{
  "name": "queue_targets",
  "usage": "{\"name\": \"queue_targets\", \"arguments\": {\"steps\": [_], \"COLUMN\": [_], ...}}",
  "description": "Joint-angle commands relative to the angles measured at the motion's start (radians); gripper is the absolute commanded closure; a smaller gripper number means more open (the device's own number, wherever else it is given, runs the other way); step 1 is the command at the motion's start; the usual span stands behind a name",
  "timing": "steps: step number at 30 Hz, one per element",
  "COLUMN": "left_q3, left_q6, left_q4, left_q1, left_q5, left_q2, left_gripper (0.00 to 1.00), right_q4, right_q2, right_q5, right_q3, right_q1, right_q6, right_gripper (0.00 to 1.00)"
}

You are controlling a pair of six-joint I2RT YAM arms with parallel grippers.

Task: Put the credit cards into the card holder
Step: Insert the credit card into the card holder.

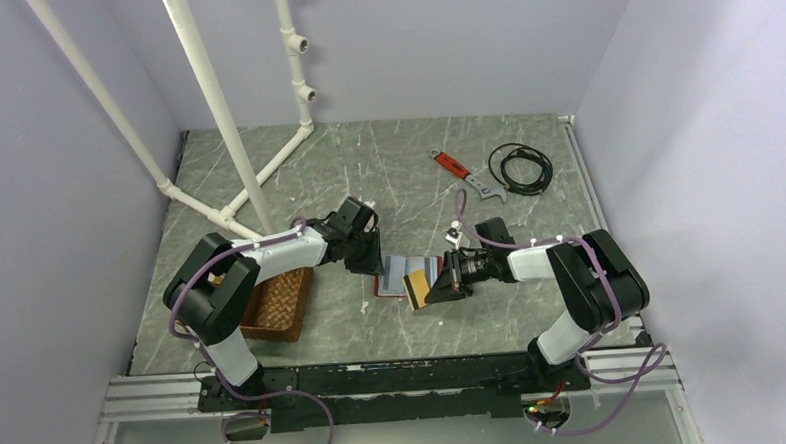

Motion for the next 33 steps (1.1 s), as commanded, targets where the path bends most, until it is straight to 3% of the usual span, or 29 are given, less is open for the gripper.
{"name": "queue_targets", "arguments": {"steps": [1, 13, 29, 33], "left_q3": [-0.048, -0.055, -0.062, -0.062], "left_q6": [0.017, 0.021, 0.007, -0.001], "left_q4": [-0.087, -0.097, -0.078, -0.082], "left_q1": [-0.002, -0.002, -0.002, -0.002], "left_q5": [-0.031, -0.021, 0.017, 0.021], "left_q2": [0.017, 0.002, -0.010, -0.009], "left_gripper": [0.73, 0.74, 0.75, 0.75], "right_q4": [0.129, 0.341, 0.555, 0.501], "right_q2": [0.025, 0.201, 0.189, 0.180], "right_q5": [-0.029, 0.011, 0.130, 0.123], "right_q3": [0.004, 0.077, -0.014, -0.015], "right_q1": [-0.003, -0.003, -0.002, -0.002], "right_q6": [0.055, 0.187, 0.330, 0.311], "right_gripper": [1.00, 1.00, 1.00, 1.00]}}
